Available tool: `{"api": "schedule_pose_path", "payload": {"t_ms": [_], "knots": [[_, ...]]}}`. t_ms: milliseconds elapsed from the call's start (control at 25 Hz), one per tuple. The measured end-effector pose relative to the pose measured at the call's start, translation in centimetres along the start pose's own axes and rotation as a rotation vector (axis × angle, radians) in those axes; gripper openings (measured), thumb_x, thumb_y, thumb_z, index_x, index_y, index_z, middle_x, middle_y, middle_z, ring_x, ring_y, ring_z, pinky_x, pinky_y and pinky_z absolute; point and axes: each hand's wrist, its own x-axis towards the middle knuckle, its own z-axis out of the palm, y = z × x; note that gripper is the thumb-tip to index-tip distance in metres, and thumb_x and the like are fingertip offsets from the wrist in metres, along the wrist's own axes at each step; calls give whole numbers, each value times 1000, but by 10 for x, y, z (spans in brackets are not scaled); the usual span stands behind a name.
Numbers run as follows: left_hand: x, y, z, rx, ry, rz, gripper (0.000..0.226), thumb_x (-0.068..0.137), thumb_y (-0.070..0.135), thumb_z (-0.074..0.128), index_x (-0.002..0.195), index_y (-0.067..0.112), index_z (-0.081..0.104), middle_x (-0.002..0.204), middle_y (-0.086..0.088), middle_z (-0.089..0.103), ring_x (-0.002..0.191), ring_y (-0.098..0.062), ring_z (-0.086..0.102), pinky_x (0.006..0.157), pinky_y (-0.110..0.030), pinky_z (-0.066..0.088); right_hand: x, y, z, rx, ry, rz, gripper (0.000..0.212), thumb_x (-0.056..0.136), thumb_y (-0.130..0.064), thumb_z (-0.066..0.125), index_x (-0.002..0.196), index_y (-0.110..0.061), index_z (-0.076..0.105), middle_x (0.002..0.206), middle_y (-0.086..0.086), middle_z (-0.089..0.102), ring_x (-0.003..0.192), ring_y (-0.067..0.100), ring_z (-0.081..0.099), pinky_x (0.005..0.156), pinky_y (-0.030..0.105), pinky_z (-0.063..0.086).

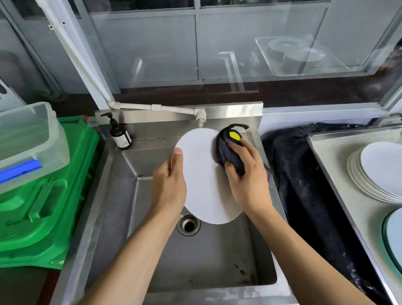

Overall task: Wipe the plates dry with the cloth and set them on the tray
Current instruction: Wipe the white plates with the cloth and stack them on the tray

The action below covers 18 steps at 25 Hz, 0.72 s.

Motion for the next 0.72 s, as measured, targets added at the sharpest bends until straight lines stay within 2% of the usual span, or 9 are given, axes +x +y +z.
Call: {"api": "schedule_pose_path", "payload": {"t_ms": [120,240,280,360,440,480,560,640,720], "knots": [[10,-2,-4,-43,27,-41,37,97,55,46,73,36,67,63,16,59,55,0,47,52,-20,41,-20,10,-5,-14,-34,70,46,95,-12,64,140,-20,61,153,-4,45,143,17,42,121,37,35],[17,-1,-4,-24,108,-96,40,101,50,46,68,41,67,53,20,57,47,3,47,44,-15,35,-47,8,-6,-41,-48,-38,46,90,-15,66,135,-22,64,148,-18,43,140,9,41,120,30,32],[19,-1,-3,-14,128,-113,41,101,50,46,68,39,68,52,21,56,46,3,47,44,-16,36,-55,6,-5,-50,-48,-84,45,89,-21,66,134,-22,65,149,-19,44,141,8,40,119,31,33],[22,0,-1,3,155,-134,47,101,51,45,67,24,64,48,16,53,44,-1,45,48,-26,37,-67,-1,-2,-69,-70,-180,46,90,-40,69,133,-23,64,152,-13,46,141,12,41,117,34,35],[26,1,0,8,167,-140,49,101,51,46,66,18,58,51,10,50,51,-8,43,52,-32,34,-78,-8,4,-92,-111,-278,57,87,-51,76,136,-26,62,154,-9,44,141,19,42,117,34,34],[27,2,0,5,168,-140,49,101,51,46,66,19,58,55,10,52,54,-11,44,54,-32,36,-82,-9,8,-126,-124,-320,62,85,-52,78,138,-26,60,155,-7,43,141,22,42,117,35,33],[26,4,2,-2,175,-137,48,101,51,45,64,23,56,58,10,53,54,-7,46,54,-29,39,-85,-11,17,-241,-77,-365,62,84,-40,82,140,-25,58,153,-2,47,138,26,46,115,37,36],[22,5,4,-22,193,-162,48,102,50,44,63,24,53,57,10,50,52,-4,46,51,-25,38,-77,-12,18,-334,31,-397,50,84,-22,77,133,-20,64,143,3,57,127,27,57,105,41,45],[22,6,2,-44,204,-213,45,102,48,44,65,24,51,62,9,51,58,-9,49,57,-30,41,-66,-12,14,-356,32,-452,40,85,-20,69,125,-17,69,134,4,64,118,27,61,95,42,51]]}}
